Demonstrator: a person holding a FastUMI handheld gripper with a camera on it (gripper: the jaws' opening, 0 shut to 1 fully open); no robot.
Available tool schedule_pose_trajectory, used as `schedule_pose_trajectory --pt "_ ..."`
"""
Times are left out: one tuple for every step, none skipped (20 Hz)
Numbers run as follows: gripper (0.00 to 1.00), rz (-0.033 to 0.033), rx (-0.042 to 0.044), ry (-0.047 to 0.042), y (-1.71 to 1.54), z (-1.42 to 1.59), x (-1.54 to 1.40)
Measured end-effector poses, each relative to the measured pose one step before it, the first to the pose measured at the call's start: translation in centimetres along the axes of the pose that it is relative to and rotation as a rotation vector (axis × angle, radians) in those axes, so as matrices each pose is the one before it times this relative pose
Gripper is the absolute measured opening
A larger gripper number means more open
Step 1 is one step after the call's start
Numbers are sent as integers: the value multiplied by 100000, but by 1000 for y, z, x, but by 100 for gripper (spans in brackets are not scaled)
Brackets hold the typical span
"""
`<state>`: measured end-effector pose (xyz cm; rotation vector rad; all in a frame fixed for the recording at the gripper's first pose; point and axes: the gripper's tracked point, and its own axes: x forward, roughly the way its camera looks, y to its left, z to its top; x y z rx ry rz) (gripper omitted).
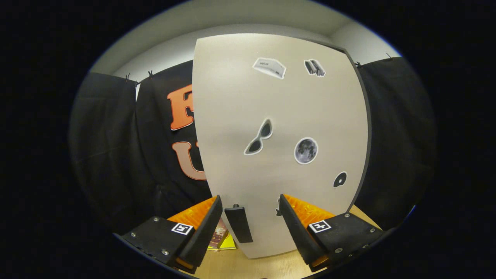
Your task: Open the shoe cabinet door, grab the shoes and put them into the shoe cabinet, then close the shoe cabinet door.
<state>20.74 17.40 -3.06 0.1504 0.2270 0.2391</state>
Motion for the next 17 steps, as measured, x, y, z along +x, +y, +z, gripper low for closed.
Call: schedule_pose_trajectory --pt "93 -930 -2532 -2109 -542 1587 -1542" --pt "93 -1306 -2642 -2459 -730 1476 -1652" --pt "93 -906 -2091 -2172 -768 1365 -1732" --pt "93 180 -1122 -1942 -664 1309 -1673" --pt "93 444 -366 -1918 -538 1435 -1681" --pt "93 -471 -349 -1566 -568 1149 -1571" --pt "93 -1180 -1013 -1712 -762 1077 -1323" --pt "93 -2107 -2087 -1394 -1013 901 -1296" --pt "93 -2788 -3065 -1433 -1111 812 -1281" --pt "93 -2368 -2737 -909 -912 586 -1132" --pt "93 -2202 -2148 -27 -879 326 -1051" --pt "93 -1469 -1475 418 -494 28 -1022" --pt "93 -1066 -533 419 -451 38 -806" --pt "93 -1116 -116 170 -327 92 -512" --pt "93 -1129 232 339 -341 -65 -350" --pt "93 -1040 316 351 -345 -262 -151" --pt "93 -625 370 461 -81 -199 -121"
